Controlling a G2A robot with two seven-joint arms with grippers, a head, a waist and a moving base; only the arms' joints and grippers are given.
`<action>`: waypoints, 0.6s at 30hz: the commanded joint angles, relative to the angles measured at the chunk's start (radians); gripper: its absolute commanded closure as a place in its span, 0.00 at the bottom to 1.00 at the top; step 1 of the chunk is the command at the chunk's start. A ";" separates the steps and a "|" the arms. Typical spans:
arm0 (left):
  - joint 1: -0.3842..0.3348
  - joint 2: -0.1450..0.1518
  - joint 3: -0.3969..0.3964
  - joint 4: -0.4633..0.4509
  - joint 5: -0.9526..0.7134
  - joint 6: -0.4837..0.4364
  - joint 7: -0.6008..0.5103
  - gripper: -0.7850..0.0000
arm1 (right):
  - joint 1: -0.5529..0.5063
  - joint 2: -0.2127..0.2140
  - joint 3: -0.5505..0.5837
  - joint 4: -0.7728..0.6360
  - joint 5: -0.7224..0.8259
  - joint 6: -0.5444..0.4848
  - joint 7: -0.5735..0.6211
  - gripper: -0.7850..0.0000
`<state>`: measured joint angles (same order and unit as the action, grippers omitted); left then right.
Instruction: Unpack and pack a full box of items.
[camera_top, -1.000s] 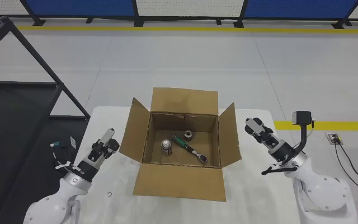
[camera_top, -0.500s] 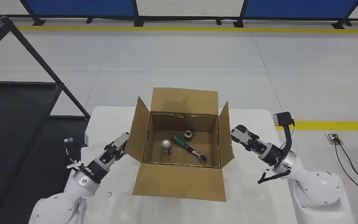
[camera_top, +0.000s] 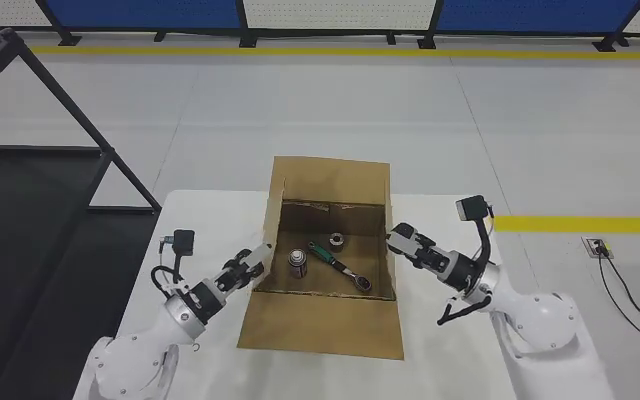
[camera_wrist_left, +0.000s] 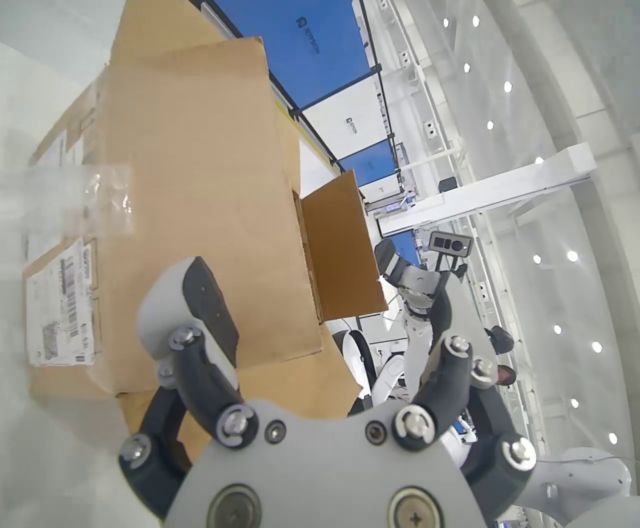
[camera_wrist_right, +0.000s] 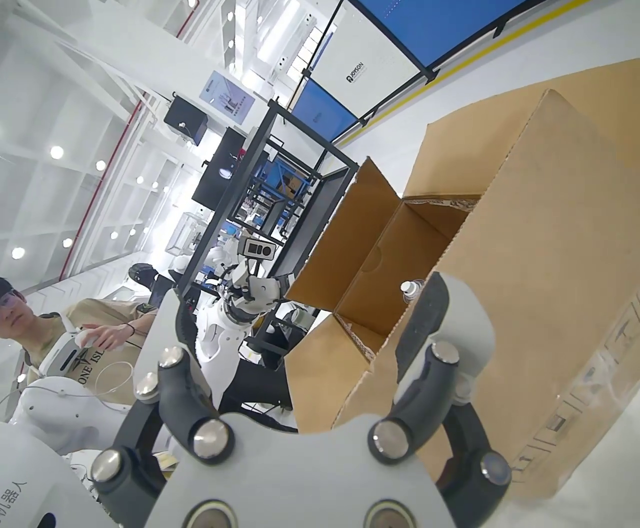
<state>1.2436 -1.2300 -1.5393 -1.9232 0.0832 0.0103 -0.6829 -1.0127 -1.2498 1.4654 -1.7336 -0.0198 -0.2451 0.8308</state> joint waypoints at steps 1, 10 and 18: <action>-0.020 0.002 0.018 0.013 0.027 0.017 -0.013 0.00 | 0.005 0.000 -0.014 0.010 0.002 -0.004 -0.007 0.00; -0.077 0.008 0.070 0.052 0.072 0.044 -0.046 0.00 | 0.042 0.001 -0.082 0.061 0.008 -0.009 -0.002 0.00; -0.095 0.013 0.097 0.072 0.084 0.055 -0.061 0.00 | 0.081 -0.001 -0.138 0.112 0.019 -0.015 0.000 0.00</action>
<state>1.1500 -1.2177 -1.4450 -1.8535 0.1662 0.0658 -0.7431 -0.9358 -1.2503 1.3341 -1.6277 -0.0016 -0.2599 0.8305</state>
